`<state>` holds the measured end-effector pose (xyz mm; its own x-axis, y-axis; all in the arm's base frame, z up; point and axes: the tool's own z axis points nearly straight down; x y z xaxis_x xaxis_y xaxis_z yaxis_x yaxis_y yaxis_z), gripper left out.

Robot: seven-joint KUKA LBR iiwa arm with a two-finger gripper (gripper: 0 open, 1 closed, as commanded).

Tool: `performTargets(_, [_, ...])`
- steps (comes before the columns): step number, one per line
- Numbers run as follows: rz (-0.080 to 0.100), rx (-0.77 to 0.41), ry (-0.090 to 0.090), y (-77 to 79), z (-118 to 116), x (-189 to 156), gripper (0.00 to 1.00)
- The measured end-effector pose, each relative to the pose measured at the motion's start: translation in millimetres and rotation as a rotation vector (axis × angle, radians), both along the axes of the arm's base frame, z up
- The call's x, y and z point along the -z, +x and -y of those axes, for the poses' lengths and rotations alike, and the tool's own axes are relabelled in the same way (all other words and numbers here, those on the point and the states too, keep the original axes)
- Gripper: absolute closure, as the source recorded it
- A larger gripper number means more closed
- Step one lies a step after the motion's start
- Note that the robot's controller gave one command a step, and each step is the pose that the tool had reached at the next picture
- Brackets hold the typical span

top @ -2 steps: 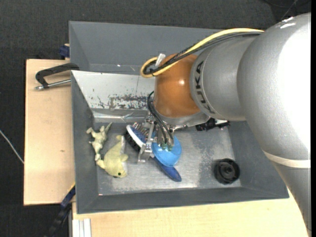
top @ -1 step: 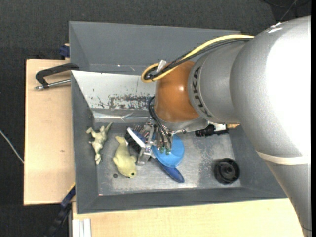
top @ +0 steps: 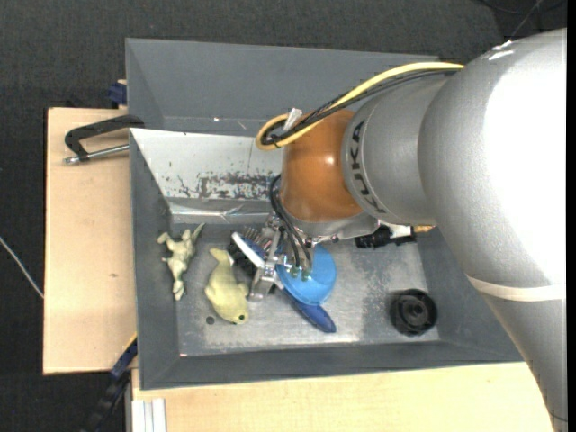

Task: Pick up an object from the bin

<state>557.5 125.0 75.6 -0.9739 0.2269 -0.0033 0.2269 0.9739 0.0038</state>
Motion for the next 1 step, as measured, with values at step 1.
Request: performTargets(1, [0.0, 0.0, 0.001, 0.8, -0.4, -1.8, 1.0])
